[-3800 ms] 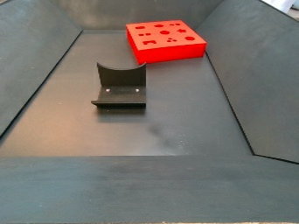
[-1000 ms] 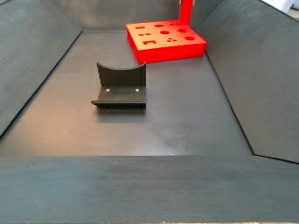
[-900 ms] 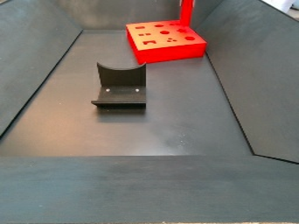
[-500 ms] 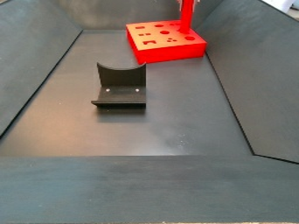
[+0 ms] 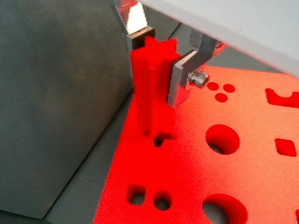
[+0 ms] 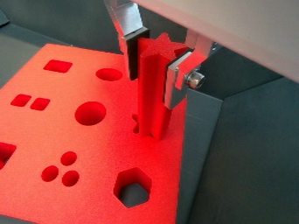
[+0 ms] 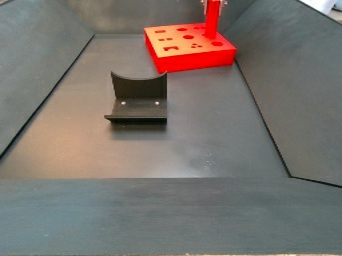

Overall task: Pick up the star object. Move up. Place the star object on the fixture. Regrasp the star object. Move to above the board. Insert the star object.
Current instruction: Insert the star object.

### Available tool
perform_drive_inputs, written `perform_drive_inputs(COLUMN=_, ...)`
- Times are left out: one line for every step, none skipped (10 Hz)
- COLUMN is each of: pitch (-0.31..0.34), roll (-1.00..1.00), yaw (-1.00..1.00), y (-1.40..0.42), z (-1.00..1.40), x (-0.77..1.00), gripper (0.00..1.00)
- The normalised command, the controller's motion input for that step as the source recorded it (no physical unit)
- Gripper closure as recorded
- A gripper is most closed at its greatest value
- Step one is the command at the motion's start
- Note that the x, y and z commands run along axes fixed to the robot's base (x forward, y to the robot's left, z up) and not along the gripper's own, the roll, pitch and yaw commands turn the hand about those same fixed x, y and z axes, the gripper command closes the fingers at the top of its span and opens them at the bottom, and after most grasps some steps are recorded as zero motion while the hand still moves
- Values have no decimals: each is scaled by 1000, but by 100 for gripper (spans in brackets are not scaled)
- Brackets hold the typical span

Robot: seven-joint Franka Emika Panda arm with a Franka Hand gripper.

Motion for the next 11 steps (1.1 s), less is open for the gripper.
perform_drive_inputs(pitch=-9, roll=0, yaw=-77, y=-49, z=-274, x=203, gripper=100)
perform_drive_inputs(pitch=-41, roll=0, yaw=-126, y=-91, z=-320, x=260, gripper=100)
perform_drive_inputs(pitch=-50, roll=9, yaw=-126, y=-89, z=-340, x=229, gripper=100)
perform_drive_inputs(pitch=-67, roll=19, yaw=-140, y=-83, z=-394, x=109, gripper=100)
perform_drive_inputs(pitch=-87, roll=73, yaw=-137, y=-74, z=-560, x=0, gripper=100)
perform_drive_inputs(pitch=-106, roll=114, yaw=-129, y=-83, z=-754, x=0, gripper=100)
perform_drive_inputs(pitch=-130, roll=147, yaw=-97, y=-66, z=-846, x=0, gripper=100)
perform_drive_inputs(pitch=-144, roll=157, yaw=-34, y=-17, z=-843, x=0, gripper=100)
perform_drive_inputs(pitch=-96, roll=169, yaw=0, y=0, z=-880, x=23, gripper=100)
perform_drive_inputs(pitch=-39, roll=161, yaw=0, y=17, z=-931, x=209, gripper=100)
perform_drive_inputs(pitch=-33, roll=151, yaw=0, y=14, z=-934, x=303, gripper=100)
